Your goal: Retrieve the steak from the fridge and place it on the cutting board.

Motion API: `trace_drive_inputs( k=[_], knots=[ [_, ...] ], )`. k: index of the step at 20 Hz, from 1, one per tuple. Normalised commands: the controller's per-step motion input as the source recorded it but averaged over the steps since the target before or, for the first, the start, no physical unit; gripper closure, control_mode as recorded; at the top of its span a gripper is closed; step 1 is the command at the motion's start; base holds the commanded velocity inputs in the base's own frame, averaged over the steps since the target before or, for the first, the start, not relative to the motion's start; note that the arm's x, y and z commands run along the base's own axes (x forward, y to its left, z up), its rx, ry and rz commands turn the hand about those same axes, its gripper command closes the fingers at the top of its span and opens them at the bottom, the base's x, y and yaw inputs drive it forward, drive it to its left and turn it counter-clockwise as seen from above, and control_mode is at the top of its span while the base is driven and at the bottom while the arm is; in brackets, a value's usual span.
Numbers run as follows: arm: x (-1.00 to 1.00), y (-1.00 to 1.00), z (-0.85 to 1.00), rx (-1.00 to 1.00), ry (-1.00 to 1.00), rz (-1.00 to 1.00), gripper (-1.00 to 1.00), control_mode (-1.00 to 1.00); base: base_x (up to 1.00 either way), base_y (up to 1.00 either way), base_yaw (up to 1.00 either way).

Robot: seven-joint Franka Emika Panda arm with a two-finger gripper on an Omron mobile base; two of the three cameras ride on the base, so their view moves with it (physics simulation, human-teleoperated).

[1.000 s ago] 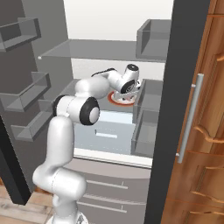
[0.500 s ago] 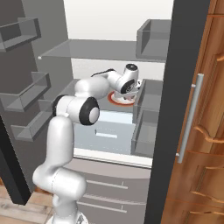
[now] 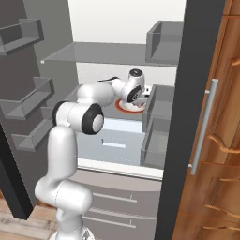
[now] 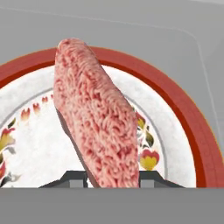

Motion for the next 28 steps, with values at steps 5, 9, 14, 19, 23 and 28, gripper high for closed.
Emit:
trace_drive_inputs(
  k=[5, 9, 14, 19, 23, 28],
  knots=[
    [-0.28, 0.08, 0.14, 0.02, -0.13, -0.28, 1.00, -1.00, 0.00, 0.00, 0.00],
    [-0.28, 0.00, 0.14, 0.00, -0.07, -0.22, 1.00, -1.00, 0.00, 0.00, 0.00],
    [-0.31, 0.07, 0.18, 0.00, -0.07, -0.18, 1.00, -1.00, 0.00, 0.00, 0.00],
    [-0.51, 0.06, 0.38, 0.00, -0.01, -0.12, 1.00, -1.00, 0.00, 0.00, 0.00],
    [-0.67, 0.00, 0.17, 0.00, -0.05, -0.09, 1.00, -1.00, 0.00, 0.00, 0.00],
    [-0.73, 0.29, 0.18, 0.00, -0.11, -0.03, 1.00, -1.00, 0.00, 0.00, 0.00]
  ],
)
